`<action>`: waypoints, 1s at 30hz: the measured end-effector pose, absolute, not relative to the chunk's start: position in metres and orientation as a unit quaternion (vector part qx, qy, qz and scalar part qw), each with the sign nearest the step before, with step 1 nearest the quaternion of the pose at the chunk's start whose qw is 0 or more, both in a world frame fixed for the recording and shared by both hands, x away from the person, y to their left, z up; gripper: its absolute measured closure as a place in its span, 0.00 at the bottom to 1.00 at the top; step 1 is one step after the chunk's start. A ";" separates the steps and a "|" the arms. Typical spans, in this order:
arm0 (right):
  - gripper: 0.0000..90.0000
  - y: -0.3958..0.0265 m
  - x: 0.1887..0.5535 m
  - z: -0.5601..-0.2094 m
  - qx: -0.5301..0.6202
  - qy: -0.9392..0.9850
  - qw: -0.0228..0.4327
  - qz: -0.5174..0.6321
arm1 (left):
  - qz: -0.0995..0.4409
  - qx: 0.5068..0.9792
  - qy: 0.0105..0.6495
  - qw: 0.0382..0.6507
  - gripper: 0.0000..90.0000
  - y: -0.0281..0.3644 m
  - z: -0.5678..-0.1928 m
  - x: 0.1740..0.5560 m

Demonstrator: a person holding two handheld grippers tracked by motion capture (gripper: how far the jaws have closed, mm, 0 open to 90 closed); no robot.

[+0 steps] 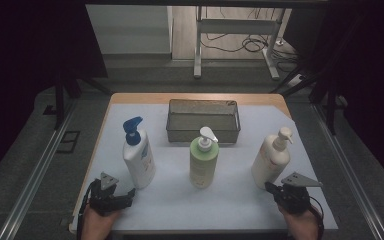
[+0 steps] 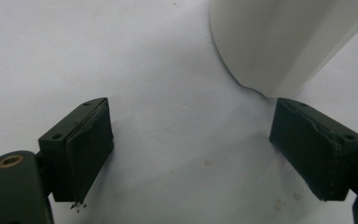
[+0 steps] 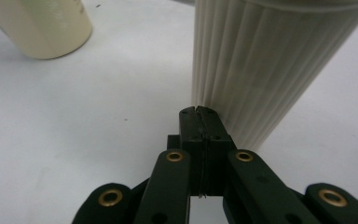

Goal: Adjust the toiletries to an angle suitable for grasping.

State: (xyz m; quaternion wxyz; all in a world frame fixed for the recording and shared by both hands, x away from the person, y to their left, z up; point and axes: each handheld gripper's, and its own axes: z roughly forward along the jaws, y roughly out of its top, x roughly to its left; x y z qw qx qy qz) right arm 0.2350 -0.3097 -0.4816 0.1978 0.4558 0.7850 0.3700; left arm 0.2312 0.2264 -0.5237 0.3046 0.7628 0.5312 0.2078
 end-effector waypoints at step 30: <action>0.78 -0.342 0.236 -0.468 0.482 0.766 0.213 0.368 | 0.207 0.763 0.531 0.305 0.15 0.226 -0.524 0.231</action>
